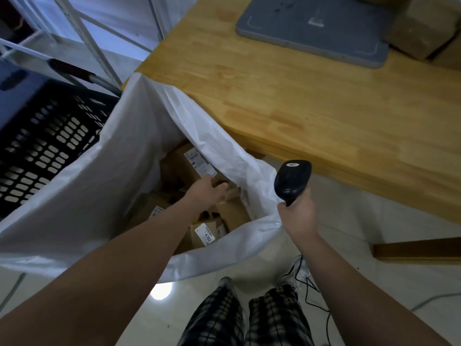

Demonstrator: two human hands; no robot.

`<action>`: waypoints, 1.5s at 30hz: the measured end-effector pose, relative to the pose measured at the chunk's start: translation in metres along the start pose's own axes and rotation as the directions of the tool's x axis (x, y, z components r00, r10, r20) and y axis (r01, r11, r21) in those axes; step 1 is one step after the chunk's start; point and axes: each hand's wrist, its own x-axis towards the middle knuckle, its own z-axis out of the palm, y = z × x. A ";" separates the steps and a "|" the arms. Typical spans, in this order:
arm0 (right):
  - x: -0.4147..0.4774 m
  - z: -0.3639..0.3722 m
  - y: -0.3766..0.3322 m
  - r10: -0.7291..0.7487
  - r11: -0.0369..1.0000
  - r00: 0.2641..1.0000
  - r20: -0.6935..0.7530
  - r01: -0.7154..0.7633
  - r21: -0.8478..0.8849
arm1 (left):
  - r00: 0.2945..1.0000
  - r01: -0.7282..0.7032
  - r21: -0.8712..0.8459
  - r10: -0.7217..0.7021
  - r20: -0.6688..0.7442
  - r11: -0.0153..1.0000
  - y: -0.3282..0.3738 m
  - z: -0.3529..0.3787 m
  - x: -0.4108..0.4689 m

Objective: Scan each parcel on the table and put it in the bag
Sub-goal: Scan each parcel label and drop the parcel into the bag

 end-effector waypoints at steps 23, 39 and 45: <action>0.172 -0.258 -0.033 -0.148 0.984 0.963 -0.226 0.120 -0.133 | 0.881 -0.473 -0.082 0.469 -0.064 0.877 0.296 0.042 0.008; 0.437 -0.485 0.009 -0.171 0.979 0.958 -0.230 0.138 -0.153 | 0.819 -0.559 0.189 0.573 -0.023 0.807 0.609 0.160 0.145; 0.517 -0.487 -0.029 -0.251 0.956 0.966 -0.069 0.236 -0.172 | 0.790 -0.491 0.497 0.606 -0.092 0.715 0.680 0.155 0.214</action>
